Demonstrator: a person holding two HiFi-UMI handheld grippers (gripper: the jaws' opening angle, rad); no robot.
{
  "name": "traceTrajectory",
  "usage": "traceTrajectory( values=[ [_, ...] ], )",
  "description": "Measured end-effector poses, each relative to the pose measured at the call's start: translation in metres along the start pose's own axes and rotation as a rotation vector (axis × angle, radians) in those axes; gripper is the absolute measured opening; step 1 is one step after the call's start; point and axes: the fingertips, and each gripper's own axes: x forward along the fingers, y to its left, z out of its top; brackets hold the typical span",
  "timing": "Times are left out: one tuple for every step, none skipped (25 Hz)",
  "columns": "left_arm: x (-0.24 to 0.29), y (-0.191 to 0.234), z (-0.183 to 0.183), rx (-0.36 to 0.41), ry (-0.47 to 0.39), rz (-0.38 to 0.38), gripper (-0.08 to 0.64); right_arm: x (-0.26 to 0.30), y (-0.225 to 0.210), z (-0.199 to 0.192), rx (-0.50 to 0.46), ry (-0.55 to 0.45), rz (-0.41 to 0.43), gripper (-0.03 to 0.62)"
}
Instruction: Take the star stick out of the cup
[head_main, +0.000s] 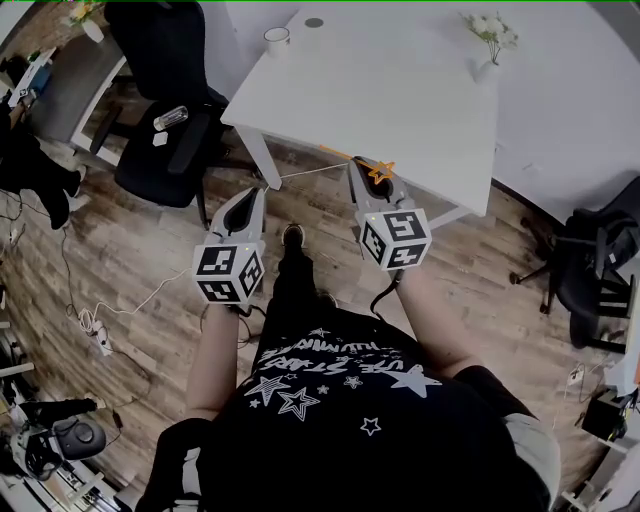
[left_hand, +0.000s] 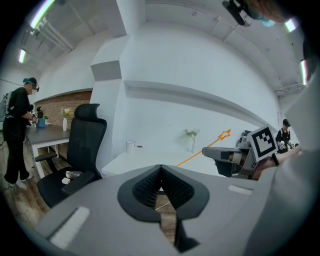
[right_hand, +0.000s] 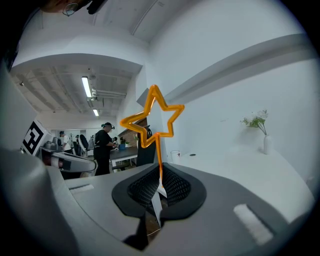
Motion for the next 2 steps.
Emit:
traceTrajectory(
  values=[
    [-0.0008, -0.002, 0.0006, 0.0, -0.001, -0.001, 0.003, -0.0022, -0.0003, -0.0005, 0.0, 0.0, -0.001, 0.031],
    [-0.0016, -0.004, 0.0013, 0.001, -0.003, -0.003, 0.003, -0.0043, -0.0008, -0.001, 0.0, 0.001, -0.002, 0.032]
  ],
)
